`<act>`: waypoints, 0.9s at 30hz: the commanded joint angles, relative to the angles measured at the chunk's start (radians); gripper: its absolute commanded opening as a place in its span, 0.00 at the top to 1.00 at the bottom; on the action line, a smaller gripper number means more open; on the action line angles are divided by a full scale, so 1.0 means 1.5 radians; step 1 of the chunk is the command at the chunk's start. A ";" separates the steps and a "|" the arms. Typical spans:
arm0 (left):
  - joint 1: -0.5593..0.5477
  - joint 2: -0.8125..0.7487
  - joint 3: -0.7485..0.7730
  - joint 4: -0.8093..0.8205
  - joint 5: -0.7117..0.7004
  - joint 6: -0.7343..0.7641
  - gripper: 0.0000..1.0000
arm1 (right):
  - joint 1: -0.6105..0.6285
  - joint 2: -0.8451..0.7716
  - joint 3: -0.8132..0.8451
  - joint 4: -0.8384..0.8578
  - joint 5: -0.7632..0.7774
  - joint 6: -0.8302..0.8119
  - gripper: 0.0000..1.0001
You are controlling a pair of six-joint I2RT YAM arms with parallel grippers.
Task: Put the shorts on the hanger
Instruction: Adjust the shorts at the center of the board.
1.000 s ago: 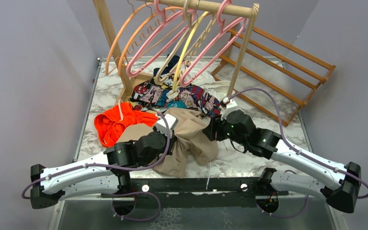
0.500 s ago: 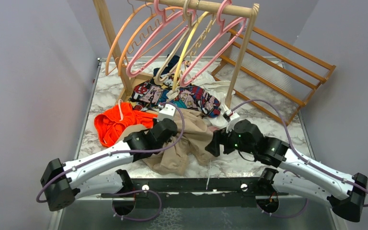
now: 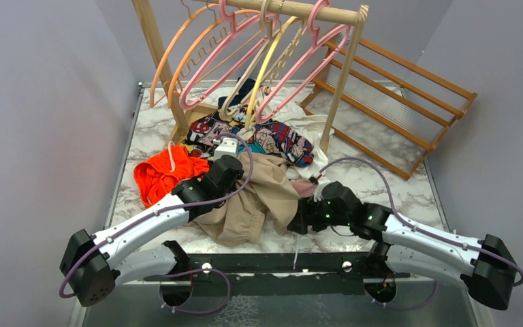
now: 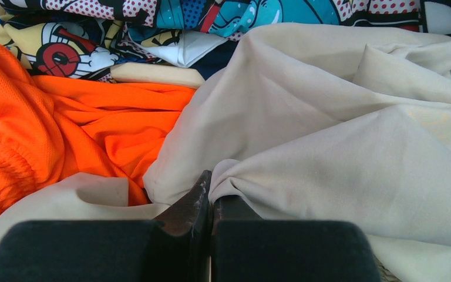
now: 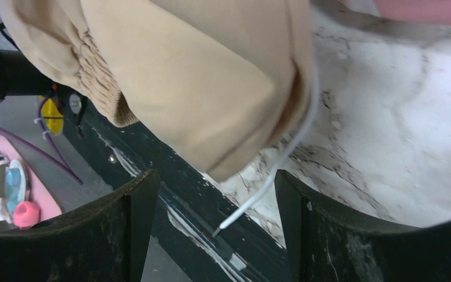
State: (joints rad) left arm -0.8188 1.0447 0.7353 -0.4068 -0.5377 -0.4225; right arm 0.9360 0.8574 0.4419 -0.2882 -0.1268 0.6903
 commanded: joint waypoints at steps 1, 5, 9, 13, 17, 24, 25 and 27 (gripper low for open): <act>0.006 -0.002 0.030 0.007 0.021 0.005 1.00 | 0.002 0.047 -0.009 0.118 -0.056 0.010 0.25; 0.006 -0.009 0.032 0.006 0.043 0.013 1.00 | 0.013 0.091 -0.022 0.163 -0.064 0.018 0.26; 0.007 -0.023 0.029 0.002 0.070 0.015 1.00 | 0.027 0.137 -0.026 0.203 -0.051 0.029 0.28; 0.006 -0.044 0.028 -0.013 0.119 0.019 0.97 | 0.028 0.173 -0.004 0.200 -0.002 0.042 0.46; 0.006 -0.089 0.040 -0.058 0.223 0.017 0.47 | 0.028 0.151 0.056 0.153 0.041 0.026 0.71; 0.005 -0.199 0.067 -0.123 0.352 -0.008 0.07 | 0.027 0.043 0.179 0.038 0.141 -0.020 0.99; 0.005 -0.208 0.056 -0.120 0.382 -0.012 0.07 | 0.027 0.041 0.228 0.000 0.180 -0.020 0.99; 0.002 -0.196 0.043 -0.113 0.402 -0.014 0.07 | 0.027 0.041 0.251 -0.010 0.198 -0.013 0.99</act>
State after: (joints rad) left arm -0.8127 0.7349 0.8185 -0.5606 -0.0578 -0.4271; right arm 0.9741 0.9218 0.7238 -0.2035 0.0360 0.6872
